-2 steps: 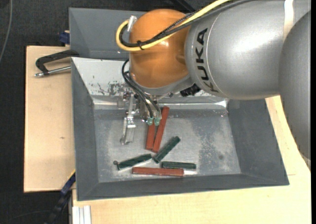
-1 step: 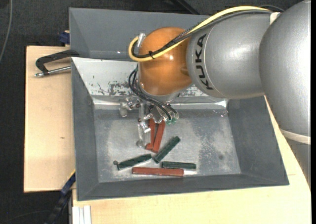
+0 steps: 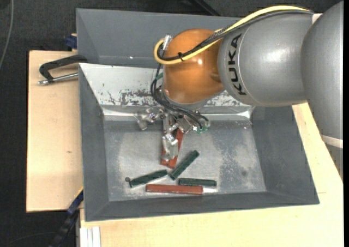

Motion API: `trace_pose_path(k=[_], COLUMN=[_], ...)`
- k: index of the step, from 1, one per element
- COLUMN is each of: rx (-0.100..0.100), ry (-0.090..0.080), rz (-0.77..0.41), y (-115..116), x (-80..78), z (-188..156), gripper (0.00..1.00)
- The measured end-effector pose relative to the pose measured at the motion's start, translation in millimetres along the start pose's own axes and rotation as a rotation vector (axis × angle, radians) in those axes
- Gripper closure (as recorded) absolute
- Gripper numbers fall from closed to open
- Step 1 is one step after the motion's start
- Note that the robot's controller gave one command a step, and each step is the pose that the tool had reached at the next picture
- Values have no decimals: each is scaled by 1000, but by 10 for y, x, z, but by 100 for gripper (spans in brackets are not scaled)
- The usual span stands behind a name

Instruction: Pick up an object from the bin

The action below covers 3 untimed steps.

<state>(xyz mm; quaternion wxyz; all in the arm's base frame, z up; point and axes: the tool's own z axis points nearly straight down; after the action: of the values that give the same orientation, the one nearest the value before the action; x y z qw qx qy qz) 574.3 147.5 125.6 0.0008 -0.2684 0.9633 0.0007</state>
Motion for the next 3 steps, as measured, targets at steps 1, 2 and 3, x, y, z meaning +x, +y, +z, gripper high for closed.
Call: trace_pose_path(k=[1,2,3], rx=[2,-1,2], ry=[-4,4,-5], rz=[-353,-449,-1020], y=[-251,-653,-385], x=[100,179,52], z=[5,575,536], gripper=[0,0,100])
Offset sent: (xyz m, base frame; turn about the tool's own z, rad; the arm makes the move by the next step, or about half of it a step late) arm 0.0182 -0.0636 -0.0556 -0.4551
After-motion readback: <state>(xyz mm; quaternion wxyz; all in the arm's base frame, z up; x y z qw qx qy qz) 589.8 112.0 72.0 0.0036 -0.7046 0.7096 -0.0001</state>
